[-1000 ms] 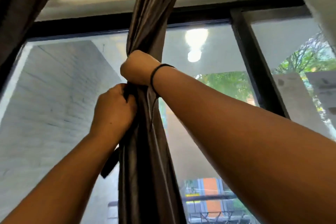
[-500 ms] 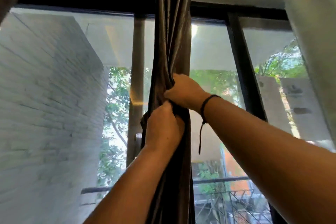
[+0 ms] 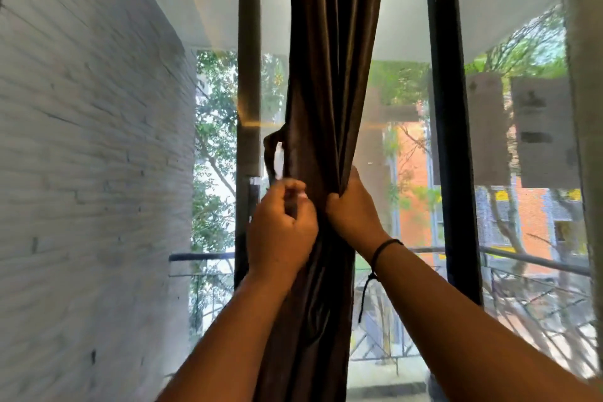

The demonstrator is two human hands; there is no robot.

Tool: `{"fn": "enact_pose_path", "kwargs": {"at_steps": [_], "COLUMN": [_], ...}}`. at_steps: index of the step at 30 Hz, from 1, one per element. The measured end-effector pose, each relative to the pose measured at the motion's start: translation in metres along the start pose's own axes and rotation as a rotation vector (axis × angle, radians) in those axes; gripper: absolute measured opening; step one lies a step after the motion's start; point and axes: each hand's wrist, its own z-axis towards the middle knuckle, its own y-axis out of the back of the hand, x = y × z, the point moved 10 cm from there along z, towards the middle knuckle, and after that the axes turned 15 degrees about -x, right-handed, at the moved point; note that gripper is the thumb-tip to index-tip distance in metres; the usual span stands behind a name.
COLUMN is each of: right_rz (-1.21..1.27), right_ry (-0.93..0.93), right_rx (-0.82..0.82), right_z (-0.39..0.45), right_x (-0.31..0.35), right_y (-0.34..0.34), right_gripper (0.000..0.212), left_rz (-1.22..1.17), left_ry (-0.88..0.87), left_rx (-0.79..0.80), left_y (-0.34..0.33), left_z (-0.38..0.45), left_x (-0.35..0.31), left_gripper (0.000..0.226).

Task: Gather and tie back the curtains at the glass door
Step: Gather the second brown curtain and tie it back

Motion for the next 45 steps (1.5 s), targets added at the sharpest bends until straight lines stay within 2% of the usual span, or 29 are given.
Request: {"fn": "enact_pose_path", "kwargs": {"at_steps": [3,5,7,11,12,14,16,17,20,22,24,26,28,30,32,34,37,40,42,43,45], "right_rz": [-0.081,-0.075,-0.040,-0.025,-0.026,-0.029,-0.031,-0.039,-0.111,-0.163,-0.212,-0.250,-0.251,-0.254,-0.236,-0.172,-0.075,-0.068,-0.036,0.020,0.183], "right_ry": [0.046,0.058,0.072,0.112,0.116,0.104,0.088,0.081,0.088,0.081,0.087,0.117,0.145,0.174,0.204,0.253,0.352,0.439,0.366,0.296,0.153], "right_rx": [-0.013,0.010,0.048,0.083,0.087,0.091,0.099,0.101,0.093,0.080,0.056,0.032,0.026,0.040,0.048,0.073,0.189,0.421,0.548,0.541,0.333], "right_z": [-0.015,-0.023,-0.030,-0.037,-0.038,-0.041,-0.046,-0.048,-0.053,-0.056,-0.060,-0.067,-0.073,-0.077,-0.081,-0.088,-0.099,-0.104,-0.095,-0.085,-0.049], "right_x": [0.008,0.016,0.026,0.038,0.040,0.043,0.048,0.050,0.058,0.062,0.069,0.080,0.092,0.102,0.114,0.128,0.149,0.159,0.159,0.160,0.158], "right_y": [0.014,0.022,0.031,0.058,0.066,0.080,0.090,0.094,0.101,0.105,0.107,0.106,0.100,0.090,0.083,0.073,0.056,0.048,0.059,0.068,0.092], "right_gripper": [0.060,0.059,0.056,0.051,0.051,0.050,0.049,0.048,0.048,0.047,0.047,0.044,0.042,0.048,0.050,0.048,0.058,0.066,0.059,0.046,0.022], "left_rz": [0.053,0.127,0.253,0.428,0.435,0.432,0.447,0.473,0.558,0.585,0.549,0.468,0.373,0.233,0.109,-0.011,-0.087,-0.096,-0.143,-0.177,-0.245], "left_ry": [-0.101,-0.180,-0.120,0.143,0.191,0.216,0.133,0.090,0.052,0.128,0.227,0.243,0.275,0.381,0.474,0.567,0.663,0.618,0.610,0.614,0.635], "left_rx": [-0.226,-0.287,-0.234,0.062,0.143,0.263,0.287,0.281,0.282,0.319,0.348,0.379,0.411,0.456,0.497,0.500,0.457,0.471,0.534,0.577,0.628], "left_y": [0.037,0.049,0.045,0.019,0.013,0.005,0.005,0.006,0.009,0.006,0.002,-0.007,-0.013,-0.014,-0.013,-0.011,-0.004,0.007,0.009,0.009,0.008], "left_z": [0.021,0.030,0.040,0.059,0.061,0.059,0.061,0.062,0.059,0.055,0.045,0.034,0.021,0.008,0.007,0.016,0.033,0.049,0.051,0.051,0.050], "left_x": [-0.035,-0.064,-0.081,-0.075,-0.075,-0.085,-0.105,-0.115,-0.132,-0.130,-0.128,-0.132,-0.134,-0.131,-0.127,-0.116,-0.095,-0.088,-0.089,-0.090,-0.088], "left_gripper": [0.022,0.032,0.047,0.085,0.085,0.058,0.024,0.018,0.020,0.021,0.030,0.039,0.069,0.098,0.102,0.090,0.049,0.038,0.032,0.023,0.020]}}
